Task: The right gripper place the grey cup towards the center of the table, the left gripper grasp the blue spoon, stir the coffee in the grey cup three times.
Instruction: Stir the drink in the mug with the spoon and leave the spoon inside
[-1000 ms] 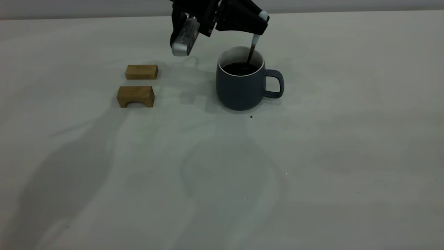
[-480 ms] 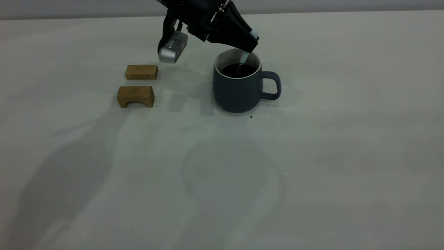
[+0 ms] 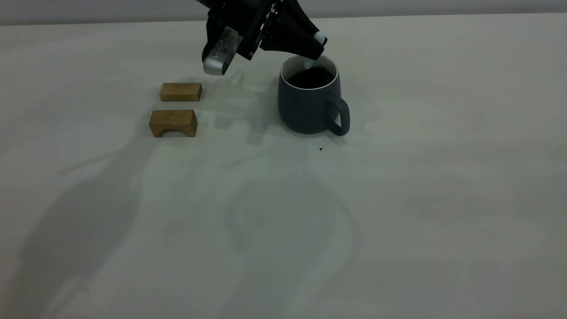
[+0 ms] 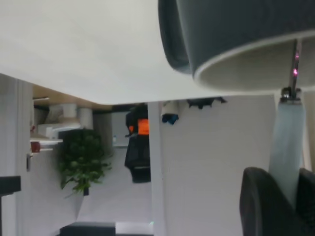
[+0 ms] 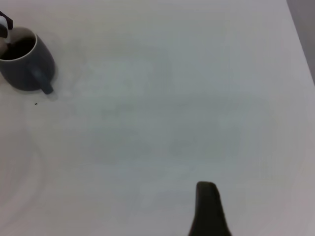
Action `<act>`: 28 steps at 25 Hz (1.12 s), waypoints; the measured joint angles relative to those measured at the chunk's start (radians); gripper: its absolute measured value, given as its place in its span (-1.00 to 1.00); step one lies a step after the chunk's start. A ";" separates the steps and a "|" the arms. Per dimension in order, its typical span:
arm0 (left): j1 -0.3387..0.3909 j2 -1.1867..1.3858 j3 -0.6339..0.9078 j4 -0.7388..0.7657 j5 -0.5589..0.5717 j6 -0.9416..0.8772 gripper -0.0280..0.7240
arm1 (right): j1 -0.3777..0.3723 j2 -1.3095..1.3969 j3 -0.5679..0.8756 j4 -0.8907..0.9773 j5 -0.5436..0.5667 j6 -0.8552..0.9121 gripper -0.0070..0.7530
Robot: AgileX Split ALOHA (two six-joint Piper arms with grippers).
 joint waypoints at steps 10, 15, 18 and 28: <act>-0.023 0.000 0.000 -0.019 0.000 -0.139 -0.55 | 0.000 0.000 0.000 0.000 0.000 0.000 0.55; -0.021 0.000 0.000 -0.019 0.000 -0.272 -0.55 | 0.000 0.000 0.000 0.000 0.000 0.000 0.55; -0.008 0.000 0.000 -0.025 0.000 -0.315 -0.55 | 0.000 0.000 0.000 0.000 0.000 0.000 0.55; 0.019 0.000 0.000 -0.025 0.000 -0.330 -0.55 | 0.000 0.000 0.000 0.000 0.000 0.000 0.55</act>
